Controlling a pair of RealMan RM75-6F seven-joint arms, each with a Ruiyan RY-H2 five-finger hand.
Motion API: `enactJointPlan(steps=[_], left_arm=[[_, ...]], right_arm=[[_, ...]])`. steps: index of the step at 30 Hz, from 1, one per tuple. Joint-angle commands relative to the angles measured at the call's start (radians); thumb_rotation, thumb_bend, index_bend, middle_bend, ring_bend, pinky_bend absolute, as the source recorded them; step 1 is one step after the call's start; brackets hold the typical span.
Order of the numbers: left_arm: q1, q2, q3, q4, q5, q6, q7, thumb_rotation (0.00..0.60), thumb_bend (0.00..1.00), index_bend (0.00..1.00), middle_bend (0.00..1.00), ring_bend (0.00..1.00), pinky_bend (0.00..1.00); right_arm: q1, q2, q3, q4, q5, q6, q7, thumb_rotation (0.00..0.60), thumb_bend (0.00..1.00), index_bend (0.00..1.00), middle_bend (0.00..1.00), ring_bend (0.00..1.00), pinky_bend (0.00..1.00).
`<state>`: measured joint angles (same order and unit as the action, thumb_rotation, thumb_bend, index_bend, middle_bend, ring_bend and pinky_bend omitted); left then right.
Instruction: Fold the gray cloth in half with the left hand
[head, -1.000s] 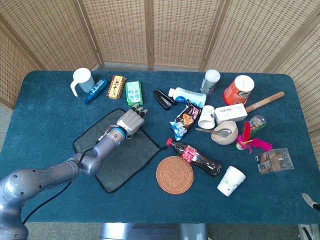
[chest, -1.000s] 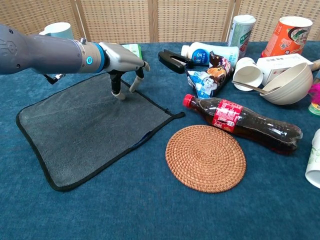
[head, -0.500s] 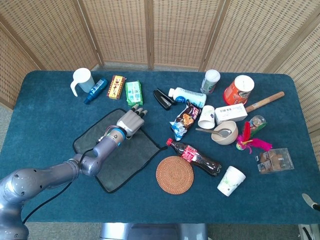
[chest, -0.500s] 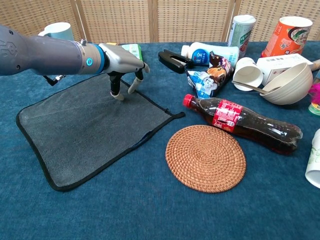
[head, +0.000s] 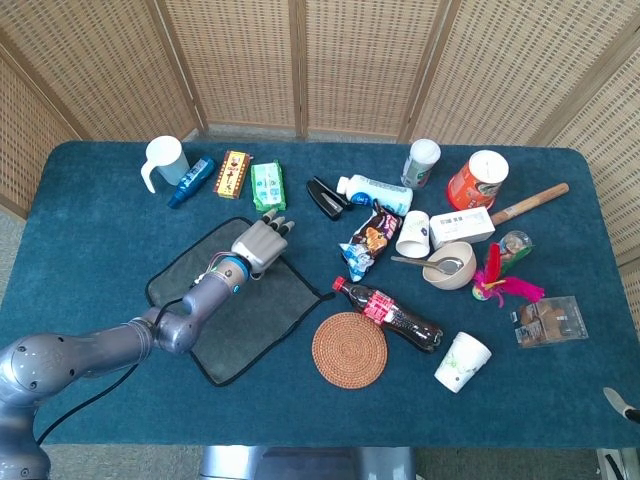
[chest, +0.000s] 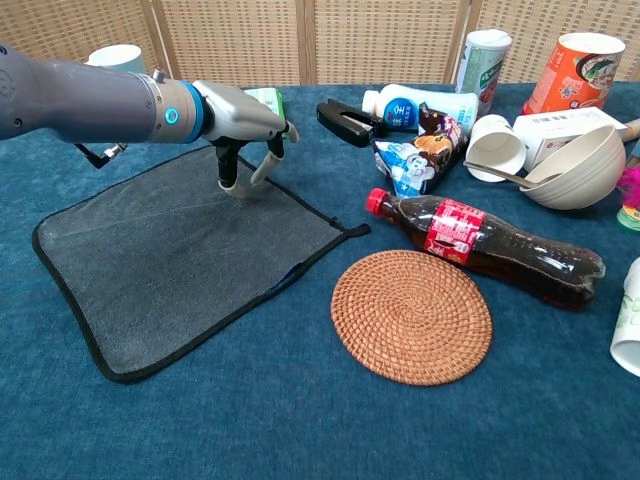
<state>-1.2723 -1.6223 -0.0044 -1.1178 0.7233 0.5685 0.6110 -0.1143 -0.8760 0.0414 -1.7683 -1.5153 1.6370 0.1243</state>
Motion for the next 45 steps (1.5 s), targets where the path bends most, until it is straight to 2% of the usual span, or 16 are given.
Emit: enactJointPlan(steps=[1, 4, 15, 21, 45], left_arm=[[0.006, 0.001, -0.005, 0.001, 0.024, 0.024, -0.010, 0.600, 0.35, 0.47, 0.00, 0.00, 0.05], [0.008, -0.010, -0.007, 0.020, 0.036, 0.026, -0.014, 0.600, 0.35, 0.40, 0.00, 0.00, 0.05], [-0.004, -0.052, -0.008, 0.063, 0.052, 0.016, 0.004, 0.600, 0.35, 0.37, 0.00, 0.00, 0.05], [-0.011, -0.054, -0.014, 0.064, 0.043, 0.008, 0.010, 0.600, 0.35, 0.39, 0.00, 0.00, 0.05], [-0.019, -0.031, 0.017, 0.036, -0.001, 0.005, 0.047, 0.600, 0.35, 0.45, 0.00, 0.00, 0.06]], right_arm=[[0.000, 0.000, -0.001, -0.001, -0.003, 0.000, -0.001, 0.600, 0.00, 0.03, 0.00, 0.00, 0.00], [-0.001, 0.001, -0.002, -0.002, -0.005, 0.002, -0.003, 0.600, 0.00, 0.03, 0.00, 0.00, 0.00], [-0.001, 0.003, -0.001, -0.001, -0.005, 0.004, 0.006, 0.600, 0.00, 0.03, 0.00, 0.00, 0.00], [-0.003, 0.004, 0.000, 0.000, -0.003, 0.008, 0.012, 0.600, 0.00, 0.03, 0.00, 0.00, 0.00], [-0.007, 0.005, -0.001, -0.004, -0.013, 0.018, 0.009, 0.600, 0.00, 0.03, 0.00, 0.00, 0.00]])
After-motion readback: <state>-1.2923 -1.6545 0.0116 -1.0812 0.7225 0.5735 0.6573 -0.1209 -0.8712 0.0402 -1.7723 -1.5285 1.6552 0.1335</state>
